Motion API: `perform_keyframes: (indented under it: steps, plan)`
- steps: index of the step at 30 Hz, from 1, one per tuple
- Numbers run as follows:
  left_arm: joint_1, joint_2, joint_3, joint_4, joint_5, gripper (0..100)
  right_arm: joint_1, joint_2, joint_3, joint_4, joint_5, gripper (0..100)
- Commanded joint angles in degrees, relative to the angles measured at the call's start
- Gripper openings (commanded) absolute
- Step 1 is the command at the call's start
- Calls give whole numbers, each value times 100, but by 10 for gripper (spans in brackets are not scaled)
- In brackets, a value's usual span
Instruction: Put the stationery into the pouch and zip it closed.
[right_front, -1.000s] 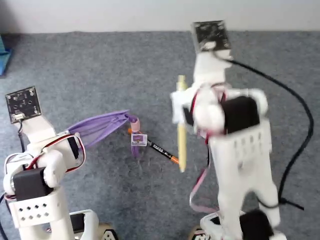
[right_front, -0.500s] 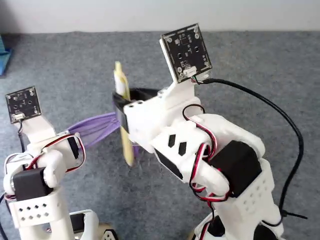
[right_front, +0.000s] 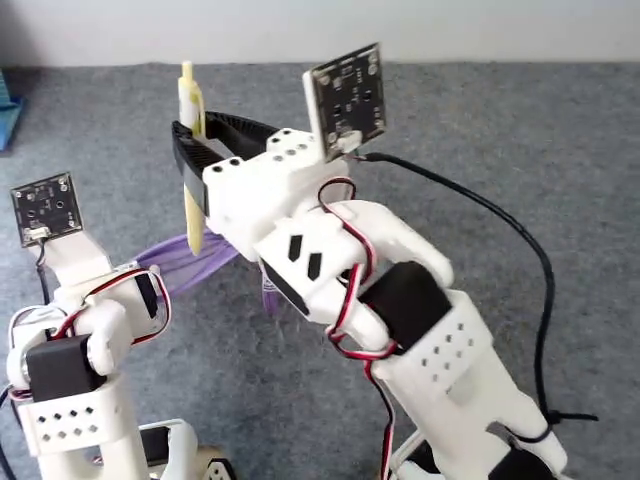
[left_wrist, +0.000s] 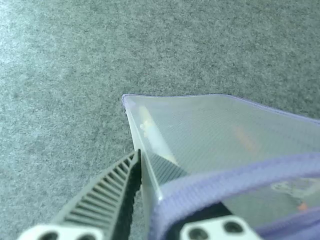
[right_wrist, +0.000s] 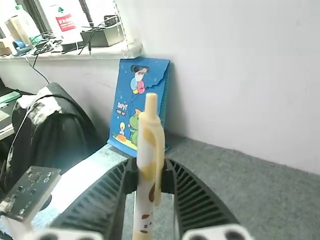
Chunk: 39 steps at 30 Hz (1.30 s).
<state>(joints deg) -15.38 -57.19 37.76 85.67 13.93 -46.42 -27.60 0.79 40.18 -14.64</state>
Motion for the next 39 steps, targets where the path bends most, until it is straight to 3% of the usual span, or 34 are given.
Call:
perform_keyframes:
  steps: [1,9,15,24,33,36,39]
  plan:
    - [44,53,-13,-193,62,12,-171,-145,290,-629,325,8]
    - [44,53,-13,-193,62,12,-426,-198,1275,-1402,404,8]
    - [44,53,-31,-193,62,12,-453,-857,2312,-1701,1213,8]
    - [44,62,-40,-193,325,12,-462,-2141,3077,-840,1222,8]
    - [44,62,-40,-167,334,12,-760,-2264,3332,-207,1231,9]
    - [44,62,-40,-158,334,12,-963,-2264,3578,-84,1231,68]
    - [44,62,-40,-158,334,12,-989,-2264,3578,127,1231,212]
